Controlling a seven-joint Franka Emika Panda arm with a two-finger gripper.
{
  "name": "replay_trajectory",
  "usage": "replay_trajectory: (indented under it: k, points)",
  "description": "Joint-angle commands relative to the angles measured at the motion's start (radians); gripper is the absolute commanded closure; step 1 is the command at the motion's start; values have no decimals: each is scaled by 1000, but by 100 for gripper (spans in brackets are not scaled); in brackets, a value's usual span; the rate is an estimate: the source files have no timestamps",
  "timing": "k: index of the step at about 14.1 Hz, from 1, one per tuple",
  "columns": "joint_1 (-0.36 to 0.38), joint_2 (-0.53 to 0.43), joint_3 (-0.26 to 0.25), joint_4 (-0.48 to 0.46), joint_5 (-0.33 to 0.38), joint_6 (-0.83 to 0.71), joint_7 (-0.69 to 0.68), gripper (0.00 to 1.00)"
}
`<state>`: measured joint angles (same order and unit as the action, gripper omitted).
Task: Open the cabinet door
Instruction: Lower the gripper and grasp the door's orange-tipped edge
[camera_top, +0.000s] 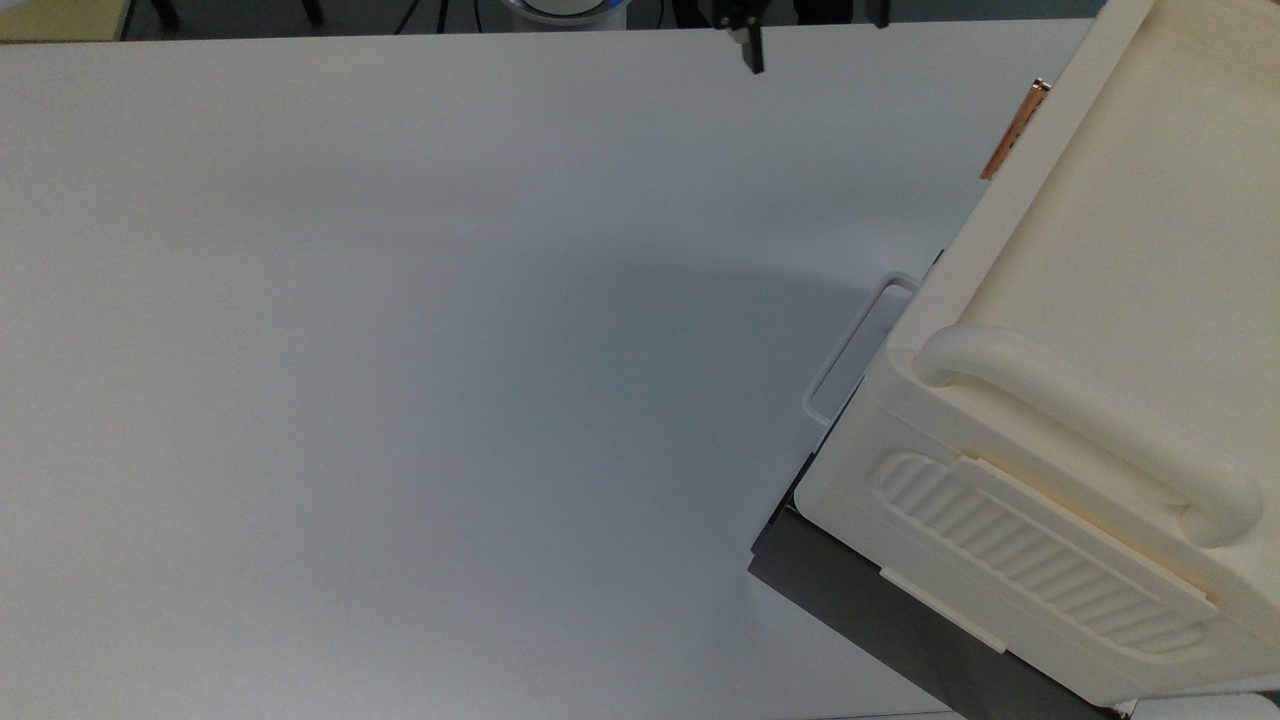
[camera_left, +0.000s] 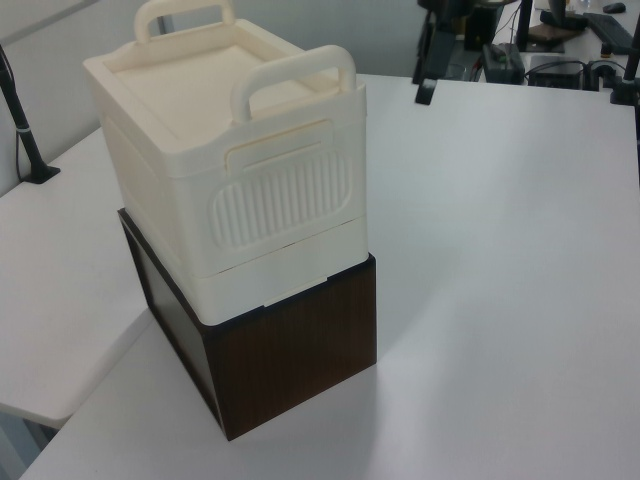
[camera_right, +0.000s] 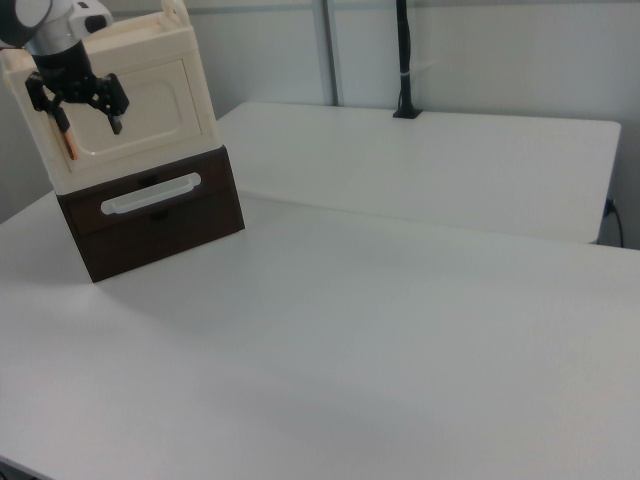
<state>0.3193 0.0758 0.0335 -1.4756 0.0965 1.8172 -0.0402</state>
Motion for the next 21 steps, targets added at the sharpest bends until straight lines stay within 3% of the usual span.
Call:
replay_trajectory:
  k: [1,6,8,17,21]
  points:
    - [69,77,-15,52,20,161,-149,0]
    - [106,136,-12,104,23,188,-303,4]
    - [107,147,11,113,22,188,-320,7]
    - [109,156,71,113,22,204,-314,40]
    - [109,157,72,113,22,217,-314,52]
